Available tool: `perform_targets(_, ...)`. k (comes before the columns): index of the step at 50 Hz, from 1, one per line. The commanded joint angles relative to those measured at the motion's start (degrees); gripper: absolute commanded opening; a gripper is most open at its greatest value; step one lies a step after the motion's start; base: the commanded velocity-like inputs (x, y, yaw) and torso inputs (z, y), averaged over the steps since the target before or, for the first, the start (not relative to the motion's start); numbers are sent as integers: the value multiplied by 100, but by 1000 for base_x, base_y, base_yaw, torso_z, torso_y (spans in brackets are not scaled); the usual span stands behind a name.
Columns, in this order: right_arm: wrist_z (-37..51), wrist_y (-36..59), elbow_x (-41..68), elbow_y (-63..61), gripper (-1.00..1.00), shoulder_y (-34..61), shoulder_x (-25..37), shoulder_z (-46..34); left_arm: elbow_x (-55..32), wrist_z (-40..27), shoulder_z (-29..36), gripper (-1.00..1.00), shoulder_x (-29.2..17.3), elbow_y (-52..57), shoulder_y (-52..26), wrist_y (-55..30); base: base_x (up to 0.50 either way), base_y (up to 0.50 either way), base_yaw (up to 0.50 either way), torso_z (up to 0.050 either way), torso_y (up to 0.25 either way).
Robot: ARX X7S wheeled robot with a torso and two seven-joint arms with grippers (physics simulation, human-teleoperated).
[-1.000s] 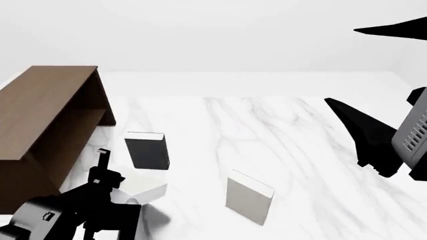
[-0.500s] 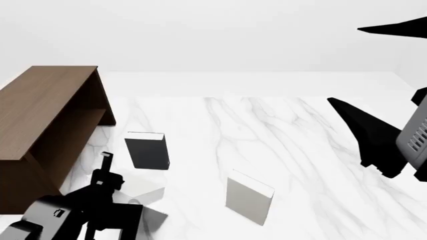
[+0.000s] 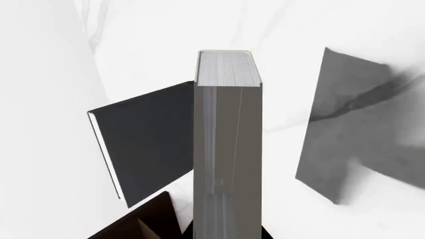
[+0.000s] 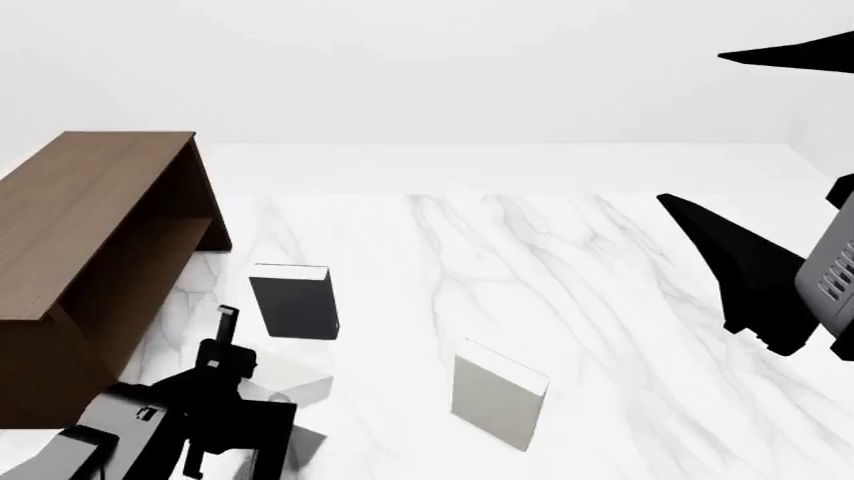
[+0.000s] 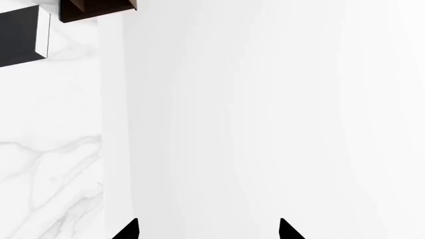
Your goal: Pick up the book on the right and place it under the cabinet shelf.
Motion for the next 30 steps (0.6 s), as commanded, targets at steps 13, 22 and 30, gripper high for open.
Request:
perform_targets(13,-23,18,22,1,100,-48,73,53,183,-206,133,-100,399,-821,-208,279,0,0,0,1,1)
perform_targets(22,-80,95,5,-18,100,-19,21,87,183,-169,151,-100,470,-945,-262,278,0,0,0,0,1)
perform_targets(30,-101,146,7,-42,100,-16,20,108,156,-256,189,-100,665,-1274,-306,358,0,0,0,0,1)
